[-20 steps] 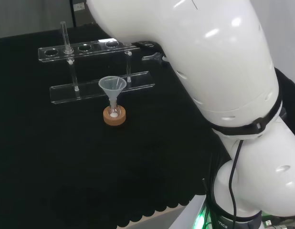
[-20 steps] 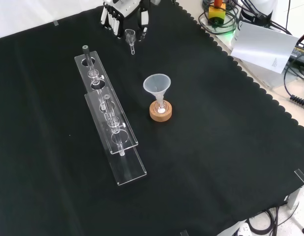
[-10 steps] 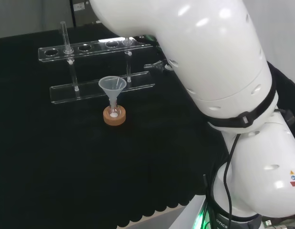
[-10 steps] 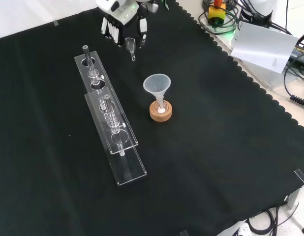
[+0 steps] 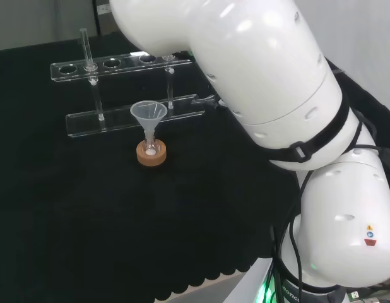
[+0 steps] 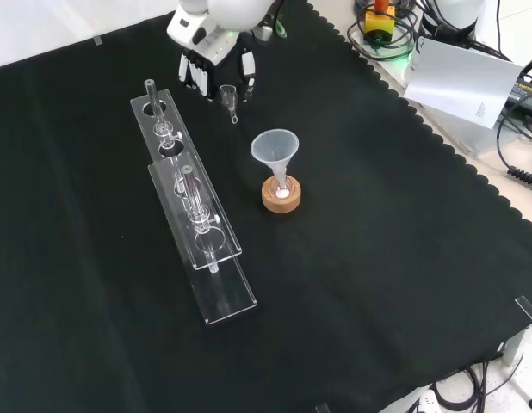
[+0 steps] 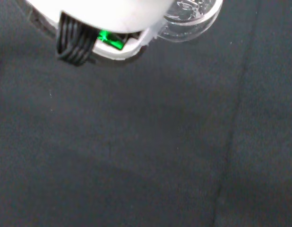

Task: Put the weighing funnel back on the table.

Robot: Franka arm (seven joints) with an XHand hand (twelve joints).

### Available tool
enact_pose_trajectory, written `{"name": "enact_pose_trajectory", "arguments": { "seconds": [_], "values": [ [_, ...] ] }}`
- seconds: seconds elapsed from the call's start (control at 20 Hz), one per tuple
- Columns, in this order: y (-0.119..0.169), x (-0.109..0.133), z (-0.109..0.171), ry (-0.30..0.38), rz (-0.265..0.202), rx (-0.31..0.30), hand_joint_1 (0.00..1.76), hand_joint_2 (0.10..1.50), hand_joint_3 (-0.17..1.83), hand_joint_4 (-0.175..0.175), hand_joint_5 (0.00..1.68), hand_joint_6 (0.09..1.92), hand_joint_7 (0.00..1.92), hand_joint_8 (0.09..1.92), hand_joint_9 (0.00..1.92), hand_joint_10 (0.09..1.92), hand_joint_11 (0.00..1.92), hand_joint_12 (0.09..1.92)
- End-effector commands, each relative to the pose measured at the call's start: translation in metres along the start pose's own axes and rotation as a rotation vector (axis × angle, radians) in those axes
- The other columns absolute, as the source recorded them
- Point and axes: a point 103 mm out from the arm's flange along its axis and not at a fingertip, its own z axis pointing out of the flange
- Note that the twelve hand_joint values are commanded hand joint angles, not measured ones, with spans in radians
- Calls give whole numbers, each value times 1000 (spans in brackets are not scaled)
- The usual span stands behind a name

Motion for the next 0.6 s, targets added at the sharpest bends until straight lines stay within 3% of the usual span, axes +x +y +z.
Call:
{"name": "enact_pose_trajectory", "arguments": {
  "seconds": [0.05, 0.6],
  "values": [
    [18, -7, 16, -1, -24, -18, 1276, 625, 742, 67, 1186, 835, 1325, 652, 1231, 359, 713, 1114],
    [16, -10, 26, -13, -26, -27, 1276, 627, 739, 67, 1186, 834, 1323, 653, 1228, 358, 710, 1116]
  ]
}}
